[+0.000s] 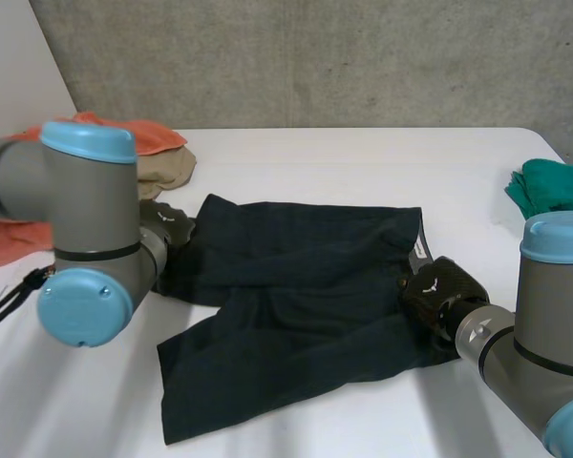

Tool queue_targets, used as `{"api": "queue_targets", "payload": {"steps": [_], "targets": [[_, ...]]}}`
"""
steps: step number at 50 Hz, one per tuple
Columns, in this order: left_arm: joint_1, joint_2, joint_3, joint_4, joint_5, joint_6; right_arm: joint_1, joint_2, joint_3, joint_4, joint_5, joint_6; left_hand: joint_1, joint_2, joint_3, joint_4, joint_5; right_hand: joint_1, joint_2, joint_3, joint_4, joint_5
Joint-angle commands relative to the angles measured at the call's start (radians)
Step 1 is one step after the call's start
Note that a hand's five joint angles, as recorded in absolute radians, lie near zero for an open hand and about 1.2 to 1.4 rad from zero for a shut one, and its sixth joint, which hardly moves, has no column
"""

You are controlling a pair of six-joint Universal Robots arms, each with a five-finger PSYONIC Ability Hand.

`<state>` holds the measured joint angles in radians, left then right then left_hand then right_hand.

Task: Fold the laundry.

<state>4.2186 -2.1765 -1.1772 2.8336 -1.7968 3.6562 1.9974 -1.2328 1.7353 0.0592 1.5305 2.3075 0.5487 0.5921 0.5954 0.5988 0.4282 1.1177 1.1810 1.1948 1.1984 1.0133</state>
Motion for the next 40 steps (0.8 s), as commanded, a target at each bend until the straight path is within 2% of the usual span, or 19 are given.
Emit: {"api": "queue_targets", "payload": {"steps": [1,10,18,20,23,26,30,31,34,37,40], "targets": [[-0.040,0.221,-0.169,0.006,0.011,-0.008,-0.005,-0.002,-0.019,-0.033,0.000,0.092,-0.124,-0.167,-0.171,-0.174,-0.178,0.279,0.215,0.201,0.198,0.208],[-0.124,0.376,-0.449,0.007,0.042,-0.100,-0.006,-0.001,-0.025,-0.050,-0.003,0.135,-0.141,-0.185,-0.188,-0.191,-0.195,0.279,0.215,0.201,0.198,0.208],[-0.115,0.362,-0.578,0.063,0.177,-0.113,-0.006,-0.005,-0.023,-0.061,0.002,0.138,-0.109,-0.153,-0.156,-0.159,-0.163,0.279,0.215,0.201,0.198,0.208],[-0.115,0.324,-0.581,0.064,0.197,-0.113,-0.008,-0.011,-0.023,-0.061,0.002,0.138,0.139,0.095,0.092,0.089,0.085,0.279,0.215,0.201,0.198,0.208],[-0.115,0.296,-0.564,0.067,0.185,-0.111,-0.009,-0.019,-0.025,-0.053,0.008,0.133,0.845,0.802,0.798,0.795,0.791,0.279,0.215,0.201,0.198,0.208],[-0.114,0.317,-0.552,0.064,0.152,-0.113,-0.009,-0.043,-0.022,-0.035,0.010,0.116,0.848,0.804,0.801,0.798,0.793,0.279,0.215,0.201,0.198,0.208],[-0.131,0.426,-0.567,0.031,0.126,-0.096,-0.009,-0.103,-0.007,0.129,0.007,0.017,0.848,0.804,0.801,0.798,0.793,0.279,0.215,0.201,0.198,0.208],[-0.149,0.466,-0.591,-0.021,0.129,-0.084,-0.011,-0.122,0.006,0.237,0.005,-0.062,0.848,0.804,0.801,0.798,0.793,0.279,0.215,0.201,0.198,0.208],[-0.206,0.506,-0.624,-0.173,0.139,-0.013,-0.019,-0.146,0.058,0.403,0.005,-0.190,0.848,0.804,0.801,0.798,0.793,0.279,0.215,0.201,0.198,0.208],[-0.230,0.500,-0.624,-0.230,0.152,0.034,-0.022,-0.155,0.066,0.412,0.000,-0.229,0.848,0.804,0.801,0.798,0.793,0.279,0.215,0.201,0.198,0.208],[-0.227,0.460,-0.578,-0.148,0.146,0.056,-0.019,-0.157,0.037,0.346,0.007,-0.214,0.848,0.804,0.801,0.798,0.793,0.279,0.215,0.201,0.198,0.208]]}}
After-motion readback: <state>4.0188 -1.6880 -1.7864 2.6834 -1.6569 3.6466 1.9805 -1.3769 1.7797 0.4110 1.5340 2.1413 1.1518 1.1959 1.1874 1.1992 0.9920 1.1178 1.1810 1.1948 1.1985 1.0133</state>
